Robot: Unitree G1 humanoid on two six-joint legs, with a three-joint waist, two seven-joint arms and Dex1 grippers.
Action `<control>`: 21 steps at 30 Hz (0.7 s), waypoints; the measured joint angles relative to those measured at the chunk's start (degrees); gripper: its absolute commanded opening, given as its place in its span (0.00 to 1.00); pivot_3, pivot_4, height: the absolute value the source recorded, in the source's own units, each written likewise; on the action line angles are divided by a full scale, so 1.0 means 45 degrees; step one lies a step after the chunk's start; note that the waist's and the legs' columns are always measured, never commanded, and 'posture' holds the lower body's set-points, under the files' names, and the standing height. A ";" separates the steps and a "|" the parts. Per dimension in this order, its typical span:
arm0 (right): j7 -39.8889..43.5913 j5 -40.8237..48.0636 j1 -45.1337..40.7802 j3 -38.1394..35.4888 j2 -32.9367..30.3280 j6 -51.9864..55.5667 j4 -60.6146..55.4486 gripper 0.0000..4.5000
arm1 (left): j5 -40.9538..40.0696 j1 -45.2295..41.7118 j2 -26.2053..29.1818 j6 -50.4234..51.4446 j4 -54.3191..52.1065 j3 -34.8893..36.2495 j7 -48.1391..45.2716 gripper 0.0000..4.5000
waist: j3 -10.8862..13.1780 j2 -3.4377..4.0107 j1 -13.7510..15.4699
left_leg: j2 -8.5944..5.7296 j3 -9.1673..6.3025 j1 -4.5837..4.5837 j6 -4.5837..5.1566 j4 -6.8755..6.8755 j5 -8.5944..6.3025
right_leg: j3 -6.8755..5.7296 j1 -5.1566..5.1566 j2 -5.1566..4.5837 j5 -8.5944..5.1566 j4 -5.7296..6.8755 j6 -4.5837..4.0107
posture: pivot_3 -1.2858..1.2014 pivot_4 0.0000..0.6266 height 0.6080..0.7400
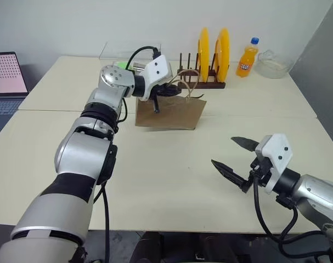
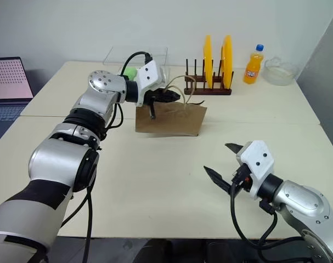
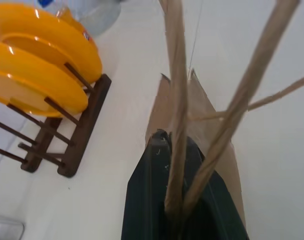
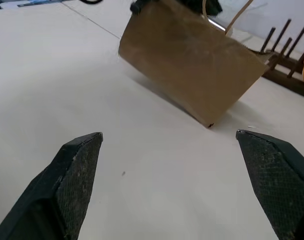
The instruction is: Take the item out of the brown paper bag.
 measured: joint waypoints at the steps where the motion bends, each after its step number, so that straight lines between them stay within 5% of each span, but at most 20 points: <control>1: -0.0128 0.0054 0.0124 -0.0052 -0.0011 0.0012 -0.0009 1.00 | 0.0000 -0.0098 -0.0096 -0.0021 0.0104 0.0059 -0.0014 0.01 | 0.0000 0.0000 -0.0010 | -0.0002 0.0003 0.0005 0.0002 0.0008 0.0001 | 0.0005 0.0004 0.0000 0.0001 0.0007 0.0009 | 0.52 0.24 1.00; 21: -0.1655 0.1479 0.0957 -0.0267 -0.1456 -0.0728 -0.0037 1.00 | 0.1105 -0.0703 -0.0207 -0.0282 0.0401 0.0712 0.0249 0.01 | 0.0002 -0.0004 -0.0114 | 0.0002 0.0028 0.0054 0.0013 0.0009 0.0010 | 0.0036 0.0006 0.0008 -0.0026 0.0072 0.0071 | 0.52 0.24 1.00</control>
